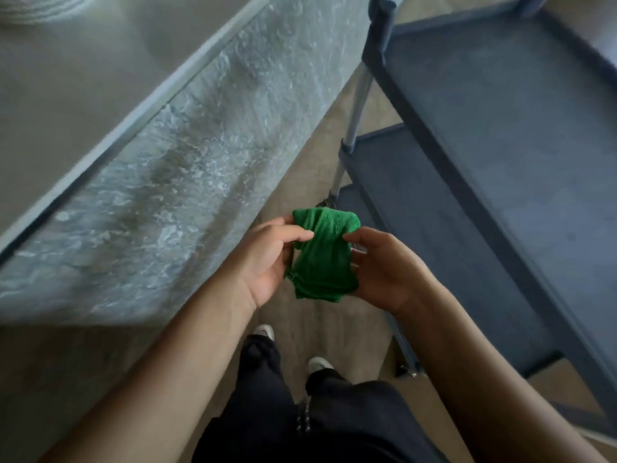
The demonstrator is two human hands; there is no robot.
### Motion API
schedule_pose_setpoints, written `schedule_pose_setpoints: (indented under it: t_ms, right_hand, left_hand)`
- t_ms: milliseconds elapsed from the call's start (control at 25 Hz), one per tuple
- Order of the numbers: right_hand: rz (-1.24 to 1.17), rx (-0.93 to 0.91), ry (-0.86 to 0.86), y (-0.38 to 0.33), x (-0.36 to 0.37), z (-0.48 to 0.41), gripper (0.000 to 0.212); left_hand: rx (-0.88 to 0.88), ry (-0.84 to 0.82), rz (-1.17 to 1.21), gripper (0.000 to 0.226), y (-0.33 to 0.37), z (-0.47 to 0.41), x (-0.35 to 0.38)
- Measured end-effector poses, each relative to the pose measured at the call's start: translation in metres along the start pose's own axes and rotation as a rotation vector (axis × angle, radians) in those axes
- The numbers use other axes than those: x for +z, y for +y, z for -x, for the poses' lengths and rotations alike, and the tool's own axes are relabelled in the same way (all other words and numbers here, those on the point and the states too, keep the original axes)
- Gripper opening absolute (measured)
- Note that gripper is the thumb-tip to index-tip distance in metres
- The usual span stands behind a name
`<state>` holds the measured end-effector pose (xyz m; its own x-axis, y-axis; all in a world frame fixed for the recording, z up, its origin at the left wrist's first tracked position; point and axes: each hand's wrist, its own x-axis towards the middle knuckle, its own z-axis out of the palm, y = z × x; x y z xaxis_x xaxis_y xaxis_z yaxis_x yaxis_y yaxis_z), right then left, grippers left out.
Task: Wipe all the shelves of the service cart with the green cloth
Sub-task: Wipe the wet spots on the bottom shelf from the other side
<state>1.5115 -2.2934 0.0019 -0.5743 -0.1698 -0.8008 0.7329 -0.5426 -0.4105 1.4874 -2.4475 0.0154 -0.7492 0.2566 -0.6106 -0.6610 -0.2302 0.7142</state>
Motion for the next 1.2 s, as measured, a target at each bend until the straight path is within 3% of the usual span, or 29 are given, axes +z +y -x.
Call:
schedule_pose_setpoints:
  t_ms: [240,440,560,720,1080,1200]
  right_hand:
    - [-0.220,-0.064,0.092,-0.013,0.016,-0.046,0.015]
    - [-0.281,-0.015,0.149,-0.033,-0.005,-0.093,0.013]
    - [-0.266,0.006,0.161,-0.046,-0.027,-0.132,0.024]
    - [-0.249,-0.003,0.204,-0.054,-0.057,-0.198,0.037]
    - [-0.362,-0.071,0.232,0.011,-0.155,-0.412,0.019]
    - [-0.400,-0.130,0.251,0.036,-0.193,-0.486,0.030]
  left_hand:
    - [-0.140,-0.127,-0.158,0.032,0.039,-0.072,-0.015]
    - [-0.208,-0.116,-0.189,0.036,0.029,-0.138,-0.009]
    - [-0.228,-0.092,-0.187,0.042,0.010,-0.185,-0.010]
    - [-0.258,-0.098,-0.214,0.047,-0.020,-0.255,-0.017]
    - [-0.235,-0.182,-0.404,0.046,-0.151,-0.451,-0.078]
    - [-0.246,-0.249,-0.489,0.042,-0.198,-0.516,-0.095]
